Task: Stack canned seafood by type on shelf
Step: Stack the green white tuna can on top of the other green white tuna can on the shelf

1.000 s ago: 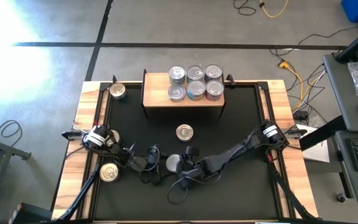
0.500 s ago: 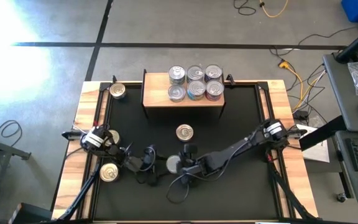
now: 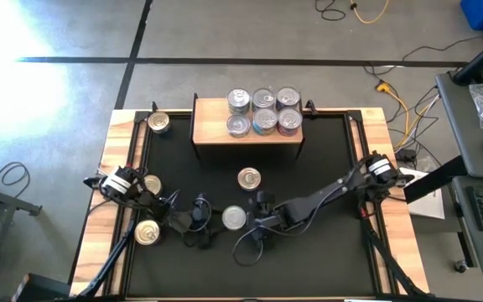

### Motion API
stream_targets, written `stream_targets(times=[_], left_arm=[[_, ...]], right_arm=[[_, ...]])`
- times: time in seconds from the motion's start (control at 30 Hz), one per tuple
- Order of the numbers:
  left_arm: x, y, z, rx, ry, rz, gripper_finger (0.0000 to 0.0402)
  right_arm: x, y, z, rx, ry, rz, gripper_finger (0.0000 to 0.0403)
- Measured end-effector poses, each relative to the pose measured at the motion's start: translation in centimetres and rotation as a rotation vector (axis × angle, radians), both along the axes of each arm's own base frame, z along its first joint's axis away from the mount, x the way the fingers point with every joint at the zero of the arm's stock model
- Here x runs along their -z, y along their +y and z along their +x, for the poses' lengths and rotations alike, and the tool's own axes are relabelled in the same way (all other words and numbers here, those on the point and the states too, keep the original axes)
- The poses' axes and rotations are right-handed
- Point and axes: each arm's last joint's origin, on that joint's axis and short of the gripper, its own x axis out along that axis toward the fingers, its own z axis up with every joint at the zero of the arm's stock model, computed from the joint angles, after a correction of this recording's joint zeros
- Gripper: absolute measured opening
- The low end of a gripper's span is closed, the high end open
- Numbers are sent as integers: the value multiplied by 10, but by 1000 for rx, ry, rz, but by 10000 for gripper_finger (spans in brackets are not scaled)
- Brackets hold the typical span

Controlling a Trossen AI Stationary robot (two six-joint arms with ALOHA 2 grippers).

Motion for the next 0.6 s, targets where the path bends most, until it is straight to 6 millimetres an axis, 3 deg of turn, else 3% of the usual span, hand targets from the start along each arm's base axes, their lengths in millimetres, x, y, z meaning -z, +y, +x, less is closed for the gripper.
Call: stream_targets(times=[0.1, 0.3, 0.6], left_arm=[[-1, -1, 0, 26, 5, 15, 304], [-1, 1, -2, 73, 16, 27, 341], [-4, 4, 11, 51, -8, 165, 359]], right_arm=[[18, -4, -1, 18, -17, -15, 331], [28, -18, 14, 78, -107, -63, 331], [43, -31, 32, 57, -96, -59, 332]])
